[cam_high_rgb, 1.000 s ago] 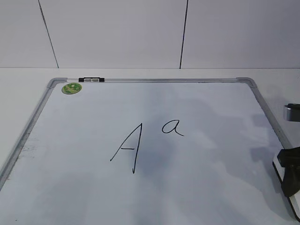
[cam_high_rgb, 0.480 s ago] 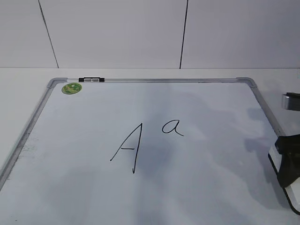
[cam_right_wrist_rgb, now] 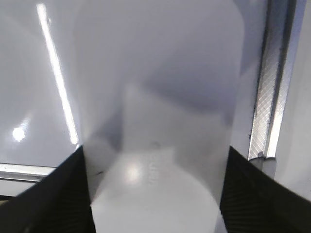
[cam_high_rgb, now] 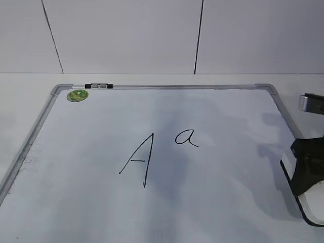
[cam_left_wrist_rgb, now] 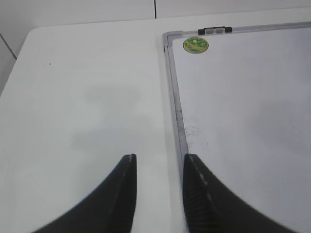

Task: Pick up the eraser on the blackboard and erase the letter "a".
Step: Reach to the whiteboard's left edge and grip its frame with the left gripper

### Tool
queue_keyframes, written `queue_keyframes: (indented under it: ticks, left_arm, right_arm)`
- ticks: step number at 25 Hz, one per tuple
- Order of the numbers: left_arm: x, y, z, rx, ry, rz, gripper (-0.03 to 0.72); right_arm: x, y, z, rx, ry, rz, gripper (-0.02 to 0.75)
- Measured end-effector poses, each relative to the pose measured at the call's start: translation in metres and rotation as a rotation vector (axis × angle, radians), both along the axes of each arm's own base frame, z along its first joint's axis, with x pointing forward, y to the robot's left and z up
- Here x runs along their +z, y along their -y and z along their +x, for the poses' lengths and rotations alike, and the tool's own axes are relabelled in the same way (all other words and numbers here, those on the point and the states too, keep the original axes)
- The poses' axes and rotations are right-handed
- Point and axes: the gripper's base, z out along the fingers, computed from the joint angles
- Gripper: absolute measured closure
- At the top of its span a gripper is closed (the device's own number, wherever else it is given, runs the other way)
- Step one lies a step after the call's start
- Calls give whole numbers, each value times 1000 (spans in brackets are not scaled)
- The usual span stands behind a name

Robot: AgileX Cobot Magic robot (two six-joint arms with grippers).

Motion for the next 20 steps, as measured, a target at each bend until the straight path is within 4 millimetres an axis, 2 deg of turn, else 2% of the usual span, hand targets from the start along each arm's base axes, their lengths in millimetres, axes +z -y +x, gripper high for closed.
queue_keyframes:
  ticks: [3, 8, 10, 15, 20]
  left_arm:
    - [8, 2, 24, -15, -11, -2, 443]
    - [3, 8, 65, -38, -145, -24, 443]
    - [-3, 10, 81, -42, -218, -40, 443]
    - [-34, 13, 115, -43, -452, -43, 443]
    - [-56, 17, 146, -39, -587, -68, 443]
  right_arm:
    - [4, -1, 3, -4, 15, 8, 180]
    - [6, -1, 4, -4, 22, 9, 180]
    - [6, -1, 4, -5, 21, 11, 180]
    - [8, -8, 5, 40, 28, -8, 180]
    - [22, -19, 12, 100, 74, -35, 180]
